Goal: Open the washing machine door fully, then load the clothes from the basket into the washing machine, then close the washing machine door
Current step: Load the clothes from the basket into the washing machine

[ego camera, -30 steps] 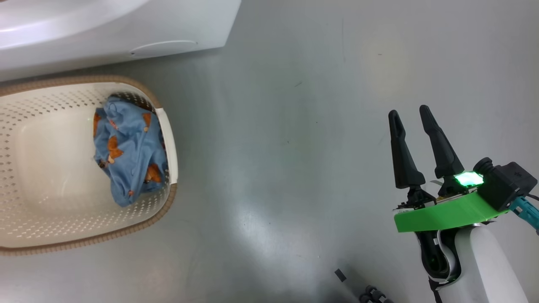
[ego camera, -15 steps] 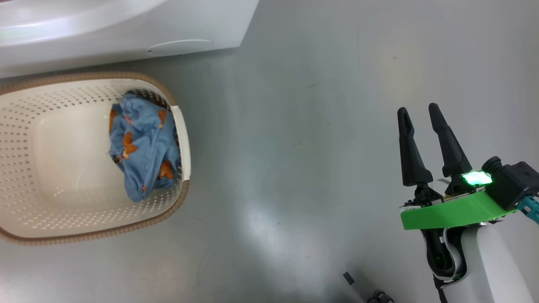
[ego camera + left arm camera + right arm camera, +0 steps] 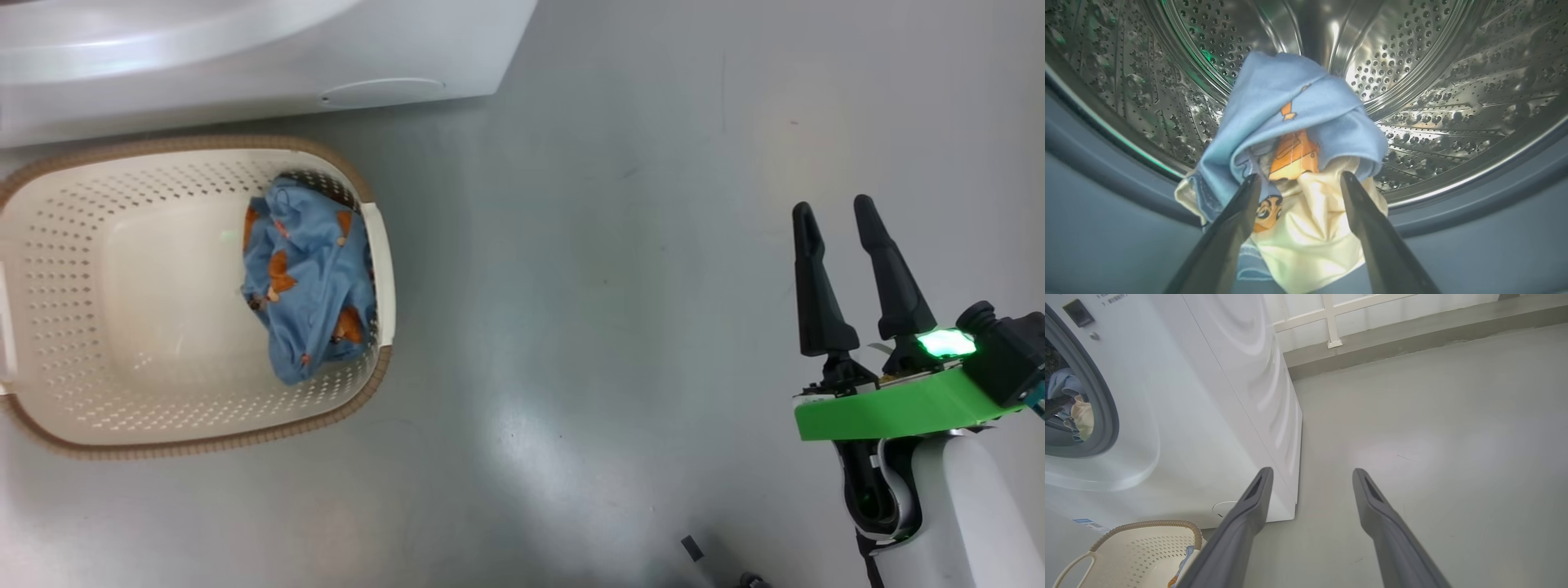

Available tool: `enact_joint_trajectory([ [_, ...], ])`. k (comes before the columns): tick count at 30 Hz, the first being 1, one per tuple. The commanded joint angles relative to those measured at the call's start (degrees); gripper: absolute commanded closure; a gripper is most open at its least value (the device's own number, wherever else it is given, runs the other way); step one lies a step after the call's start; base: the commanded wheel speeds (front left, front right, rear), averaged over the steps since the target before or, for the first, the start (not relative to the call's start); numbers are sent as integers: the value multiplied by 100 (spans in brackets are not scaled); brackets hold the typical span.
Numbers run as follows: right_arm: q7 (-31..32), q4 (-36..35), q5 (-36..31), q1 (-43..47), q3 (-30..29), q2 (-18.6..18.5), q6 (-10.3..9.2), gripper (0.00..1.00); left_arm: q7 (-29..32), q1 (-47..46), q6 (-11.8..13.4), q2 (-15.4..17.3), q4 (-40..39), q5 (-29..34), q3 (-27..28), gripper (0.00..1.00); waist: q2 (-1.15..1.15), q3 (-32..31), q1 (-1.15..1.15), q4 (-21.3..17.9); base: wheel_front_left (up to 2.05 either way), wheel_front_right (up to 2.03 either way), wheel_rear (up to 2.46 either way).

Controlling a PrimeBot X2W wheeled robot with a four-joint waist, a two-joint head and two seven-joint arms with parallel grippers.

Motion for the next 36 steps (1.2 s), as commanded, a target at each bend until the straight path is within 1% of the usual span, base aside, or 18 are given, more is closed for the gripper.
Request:
enact_joint_trajectory([
  [1, -27, -150, -68, 160, 99, -48, 16, 0, -27, 183, -9, 262, -225, 127, 194, 0, 0, -17, 0, 32, 0, 0, 0],
  [7, -27, -173, -86, 202, 25, -110, 16, 0, -27, 939, -9, 82, -860, 598, 734, 0, 0, -83, 0, 140, 0, 0, 0],
  [16, -27, -187, -98, 337, -60, -206, 16, 0, -28, 2349, -9, -198, -1911, 1292, 1419, 0, 0, -244, 0, 251, 0, 0, 0],
  [19, -27, -189, -99, 389, -80, -246, 16, 0, -28, 2795, -9, -298, -2223, 1388, 1661, 0, 0, -300, 0, 279, 0, 0, 0],
  [20, -27, -188, -99, 420, -87, -268, 16, 0, -28, 3098, -9, -377, -2439, 1442, 1852, 0, 0, -339, 0, 292, 0, 0, 0],
  [21, -27, -188, -99, 420, -87, -268, 16, 0, -28, 3098, -9, -377, -2439, 1442, 1852, 0, 0, -339, 0, 292, 0, 0, 0],
  [31, -27, -190, -104, 561, -118, -347, 16, 0, -28, 4564, -9, -680, -3649, 1868, 2467, 0, 0, -471, 0, 341, 0, 0, 0],
  [36, -27, -186, -100, 616, -136, -384, 16, 0, -28, 4974, -9, -781, -4066, 1948, 2618, 0, 0, -500, 0, 368, 0, 0, 0],
])
